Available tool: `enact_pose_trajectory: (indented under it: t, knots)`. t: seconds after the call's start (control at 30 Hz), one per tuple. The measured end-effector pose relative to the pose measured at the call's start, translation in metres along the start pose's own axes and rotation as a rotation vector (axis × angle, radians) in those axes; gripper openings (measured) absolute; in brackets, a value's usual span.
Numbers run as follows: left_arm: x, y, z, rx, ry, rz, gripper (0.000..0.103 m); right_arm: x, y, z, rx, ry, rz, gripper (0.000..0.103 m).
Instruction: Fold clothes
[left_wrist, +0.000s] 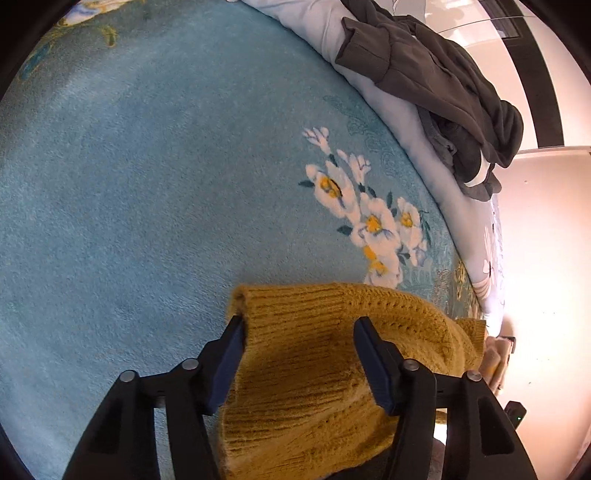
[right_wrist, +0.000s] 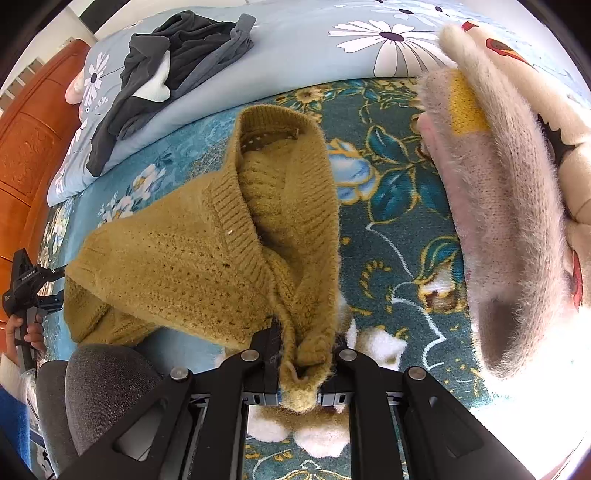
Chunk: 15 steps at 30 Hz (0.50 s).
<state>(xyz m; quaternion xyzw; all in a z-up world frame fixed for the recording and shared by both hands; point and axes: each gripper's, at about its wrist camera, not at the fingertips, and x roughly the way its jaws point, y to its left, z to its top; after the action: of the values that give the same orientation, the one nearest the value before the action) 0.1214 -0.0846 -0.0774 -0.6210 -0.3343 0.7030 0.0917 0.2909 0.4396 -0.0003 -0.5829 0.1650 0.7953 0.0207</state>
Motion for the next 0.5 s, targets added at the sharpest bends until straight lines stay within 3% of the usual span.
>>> enact_pose_trajectory:
  t: [0.03,0.1,0.13,0.27,0.5]
  knots:
    - [0.0,-0.003,0.0,0.011,-0.003,0.019,0.052,0.0,0.0,0.001,0.001,-0.001,0.001,0.012]
    - [0.001,-0.006,-0.001,0.019,-0.009,0.045,0.016,-0.001,0.001,0.002,-0.001,-0.004,0.002,0.012]
    - [0.001,-0.008,-0.001,0.024,-0.017,0.056,0.009,-0.002,0.001,0.003,-0.003,-0.007,0.003,0.012]
    - [-0.013,-0.018,-0.006,0.042,-0.095,0.053,0.007,-0.007,0.005,0.008,-0.009,-0.02,0.013,0.012]
    - [-0.072,-0.038,-0.002,0.015,-0.271,-0.078,0.007,-0.054,0.048,0.064,-0.067,-0.151,0.119,0.012]
